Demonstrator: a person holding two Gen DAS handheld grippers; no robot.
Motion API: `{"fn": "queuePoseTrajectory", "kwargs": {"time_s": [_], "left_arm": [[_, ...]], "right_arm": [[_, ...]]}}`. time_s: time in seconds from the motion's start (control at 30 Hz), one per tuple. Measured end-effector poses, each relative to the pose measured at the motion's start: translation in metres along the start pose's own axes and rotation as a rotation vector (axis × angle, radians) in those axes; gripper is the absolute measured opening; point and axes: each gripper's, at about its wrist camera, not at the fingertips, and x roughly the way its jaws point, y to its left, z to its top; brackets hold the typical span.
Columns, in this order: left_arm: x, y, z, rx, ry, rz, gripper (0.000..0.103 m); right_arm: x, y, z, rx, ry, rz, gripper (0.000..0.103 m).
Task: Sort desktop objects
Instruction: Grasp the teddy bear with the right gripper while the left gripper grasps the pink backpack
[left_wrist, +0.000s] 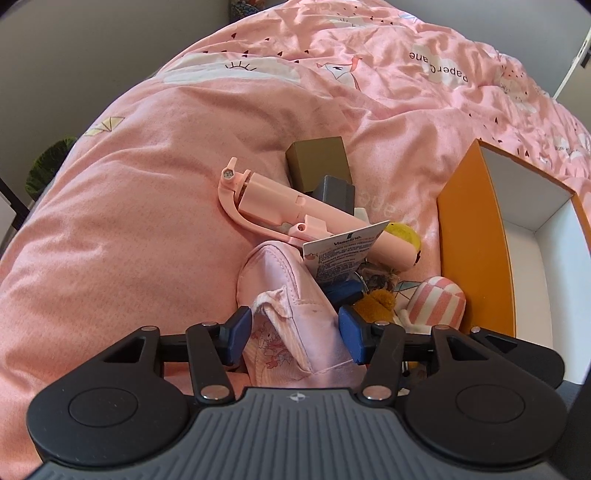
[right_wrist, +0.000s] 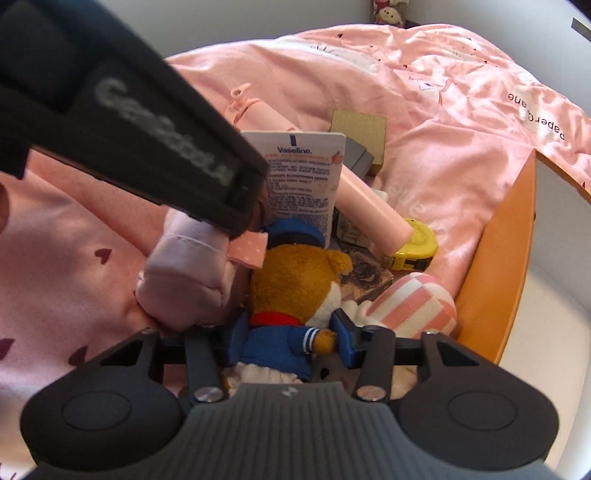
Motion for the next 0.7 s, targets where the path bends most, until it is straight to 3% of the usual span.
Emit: {"fn": "queuePoseTrajectory", "kwargs": {"time_s": [0.17,0.43,0.7], "left_arm": [[-0.008,-0.005,0.002,0.01,0.003,0.027,0.063],[-0.022,-0.006,0.006,0.008,-0.019,0.058,0.066],[-0.01,-0.023,0.001,0.074,0.003,0.097,0.066]], "right_arm": [[-0.026,-0.004,-0.007,0.012,-0.082,0.006,0.045],[-0.087,-0.017,-0.008,0.022,-0.278,-0.091,0.045],[-0.131,-0.06,-0.01,0.176,-0.366,-0.064,0.045]]}}
